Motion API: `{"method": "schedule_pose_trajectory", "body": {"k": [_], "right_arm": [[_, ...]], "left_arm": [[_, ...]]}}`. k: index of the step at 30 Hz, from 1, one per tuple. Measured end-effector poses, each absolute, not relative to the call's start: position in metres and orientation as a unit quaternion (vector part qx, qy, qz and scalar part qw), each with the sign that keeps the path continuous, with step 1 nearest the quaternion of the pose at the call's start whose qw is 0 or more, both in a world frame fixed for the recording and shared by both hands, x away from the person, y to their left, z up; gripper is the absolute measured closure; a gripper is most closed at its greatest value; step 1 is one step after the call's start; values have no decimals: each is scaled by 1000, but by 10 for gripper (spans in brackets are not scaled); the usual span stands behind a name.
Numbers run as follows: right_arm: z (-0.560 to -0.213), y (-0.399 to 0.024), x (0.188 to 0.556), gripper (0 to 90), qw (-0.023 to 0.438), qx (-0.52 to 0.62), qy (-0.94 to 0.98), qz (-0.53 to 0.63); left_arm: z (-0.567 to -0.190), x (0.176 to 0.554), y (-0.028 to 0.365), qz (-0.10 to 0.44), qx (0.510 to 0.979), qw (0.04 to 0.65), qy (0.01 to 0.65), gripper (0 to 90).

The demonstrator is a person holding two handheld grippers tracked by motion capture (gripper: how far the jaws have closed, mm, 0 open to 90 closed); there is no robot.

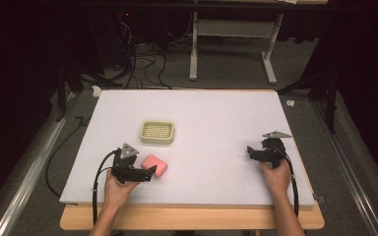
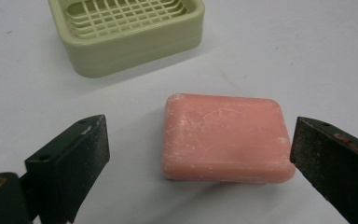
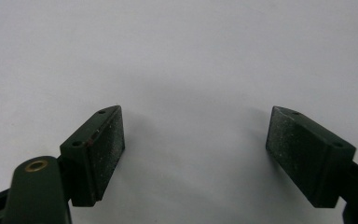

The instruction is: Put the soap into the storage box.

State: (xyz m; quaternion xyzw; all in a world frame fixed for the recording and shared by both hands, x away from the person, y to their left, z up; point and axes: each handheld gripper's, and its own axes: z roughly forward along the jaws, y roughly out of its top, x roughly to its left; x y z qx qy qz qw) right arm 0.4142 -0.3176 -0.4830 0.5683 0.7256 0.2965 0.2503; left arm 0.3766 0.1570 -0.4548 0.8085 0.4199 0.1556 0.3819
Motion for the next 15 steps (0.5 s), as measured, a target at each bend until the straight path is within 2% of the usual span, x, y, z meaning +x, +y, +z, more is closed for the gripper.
{"method": "schedule_pose_trajectory", "body": {"k": [7,15], "right_arm": [[-483,-318,414,199,251,567,726,297],[-483,-318,414,200,251,567,726,296]], "left_arm": [[-462,378,141,156,821,364,411,5],[-468,380,131,157,828,351,409,3]]}}
